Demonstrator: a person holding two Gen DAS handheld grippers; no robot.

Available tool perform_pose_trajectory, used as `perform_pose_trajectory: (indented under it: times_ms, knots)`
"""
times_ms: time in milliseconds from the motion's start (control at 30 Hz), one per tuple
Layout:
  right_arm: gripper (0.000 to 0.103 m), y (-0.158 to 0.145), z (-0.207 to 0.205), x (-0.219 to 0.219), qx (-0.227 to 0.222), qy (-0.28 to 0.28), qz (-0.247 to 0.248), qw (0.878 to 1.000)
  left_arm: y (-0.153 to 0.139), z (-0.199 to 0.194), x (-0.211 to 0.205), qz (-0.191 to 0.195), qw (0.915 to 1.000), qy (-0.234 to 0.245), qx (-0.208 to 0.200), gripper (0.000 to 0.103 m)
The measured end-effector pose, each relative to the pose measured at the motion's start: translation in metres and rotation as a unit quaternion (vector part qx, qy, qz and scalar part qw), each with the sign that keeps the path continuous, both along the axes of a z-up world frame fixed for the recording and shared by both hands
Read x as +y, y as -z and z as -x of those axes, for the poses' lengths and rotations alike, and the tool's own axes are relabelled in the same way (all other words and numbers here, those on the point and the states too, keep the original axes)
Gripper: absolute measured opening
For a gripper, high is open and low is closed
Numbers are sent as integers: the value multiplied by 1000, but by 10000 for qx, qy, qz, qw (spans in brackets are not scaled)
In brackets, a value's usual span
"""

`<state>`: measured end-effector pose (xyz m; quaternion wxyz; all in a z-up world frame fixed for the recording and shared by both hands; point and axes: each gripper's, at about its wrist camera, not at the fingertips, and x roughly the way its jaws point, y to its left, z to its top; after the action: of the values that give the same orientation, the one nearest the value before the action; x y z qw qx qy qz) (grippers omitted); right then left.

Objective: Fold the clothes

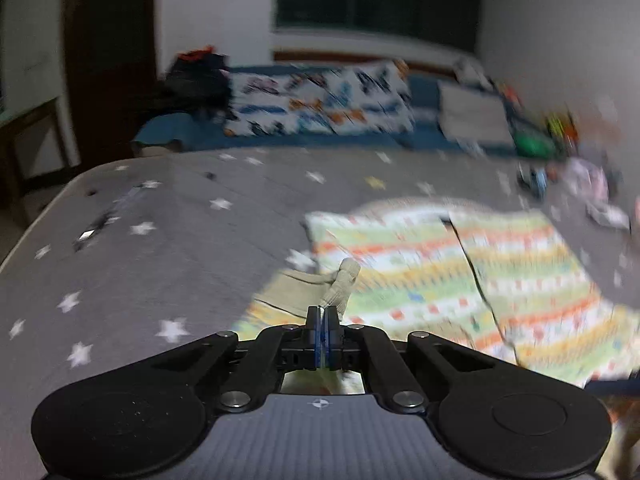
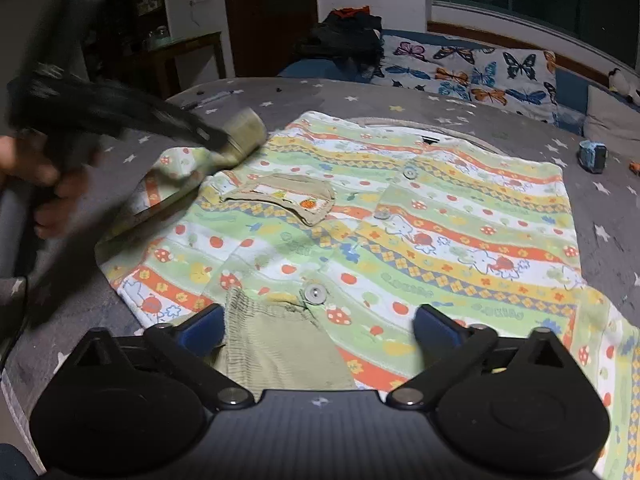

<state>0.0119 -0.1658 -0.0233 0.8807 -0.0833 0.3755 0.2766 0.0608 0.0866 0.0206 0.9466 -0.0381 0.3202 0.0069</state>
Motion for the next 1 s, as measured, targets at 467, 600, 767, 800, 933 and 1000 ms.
perform_pose_trajectory:
  times_ms: [467, 600, 767, 800, 933, 1000]
  knots:
    - [103, -1, -2, 6, 126, 4, 202, 9997, -9, 98, 118, 660, 9800, -1843, -353, 1]
    - [103, -14, -2, 7, 18, 51, 76, 10000, 2, 103, 129, 757, 9760, -2033, -206, 1]
    - [103, -30, -6, 27, -447, -179, 130, 9988, 3, 105, 128, 680, 9754, -2084, -217, 1]
    - [102, -29, -10, 32, -433, -221, 92, 9988, 5, 105, 128, 679, 9753, -2095, -198, 1]
    - [91, -21, -25, 50, -291, -482, -83, 9984, 13, 105, 133, 804, 9737, -2131, 3, 1]
    - [89, -16, -28, 57, -222, -672, -149, 9974, 16, 106, 134, 788, 9742, -2111, 85, 1]
